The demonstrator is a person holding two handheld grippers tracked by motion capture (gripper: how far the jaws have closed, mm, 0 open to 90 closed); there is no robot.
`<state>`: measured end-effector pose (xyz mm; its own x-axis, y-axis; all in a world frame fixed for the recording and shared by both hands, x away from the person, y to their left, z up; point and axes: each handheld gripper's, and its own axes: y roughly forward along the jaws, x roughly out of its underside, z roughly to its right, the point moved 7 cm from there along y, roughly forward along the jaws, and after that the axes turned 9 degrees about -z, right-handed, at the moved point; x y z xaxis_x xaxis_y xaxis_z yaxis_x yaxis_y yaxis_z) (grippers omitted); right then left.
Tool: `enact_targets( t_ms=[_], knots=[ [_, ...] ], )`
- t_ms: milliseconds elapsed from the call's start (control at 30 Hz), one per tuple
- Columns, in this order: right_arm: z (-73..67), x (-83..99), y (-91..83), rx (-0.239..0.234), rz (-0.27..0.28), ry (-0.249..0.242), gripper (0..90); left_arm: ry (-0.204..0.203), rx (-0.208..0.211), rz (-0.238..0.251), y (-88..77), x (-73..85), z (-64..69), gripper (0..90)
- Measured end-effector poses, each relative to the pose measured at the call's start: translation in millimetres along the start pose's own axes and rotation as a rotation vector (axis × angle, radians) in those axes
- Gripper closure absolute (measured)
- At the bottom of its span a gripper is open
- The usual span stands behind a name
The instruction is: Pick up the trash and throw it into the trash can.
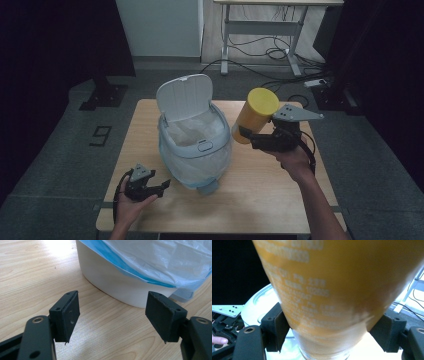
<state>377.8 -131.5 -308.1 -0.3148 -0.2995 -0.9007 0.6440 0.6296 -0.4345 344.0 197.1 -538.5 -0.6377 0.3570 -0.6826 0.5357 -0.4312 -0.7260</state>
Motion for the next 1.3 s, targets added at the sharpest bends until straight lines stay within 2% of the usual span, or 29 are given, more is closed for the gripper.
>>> enact_targets(
  t_ms=[833, 1300],
  knots=[
    [-11.9, -21.7, 30.1, -0.033, -0.006, -0.016, 23.8, -0.01, 0.004, 0.005, -0.4, 1.1, -4.1, 27.7],
    [-18.2, -33.0, 50.5, -0.05, -0.028, -0.035, 23.8, -0.017, 0.011, 0.002, 0.8, 2.3, -6.3, 27.7]
  ],
)
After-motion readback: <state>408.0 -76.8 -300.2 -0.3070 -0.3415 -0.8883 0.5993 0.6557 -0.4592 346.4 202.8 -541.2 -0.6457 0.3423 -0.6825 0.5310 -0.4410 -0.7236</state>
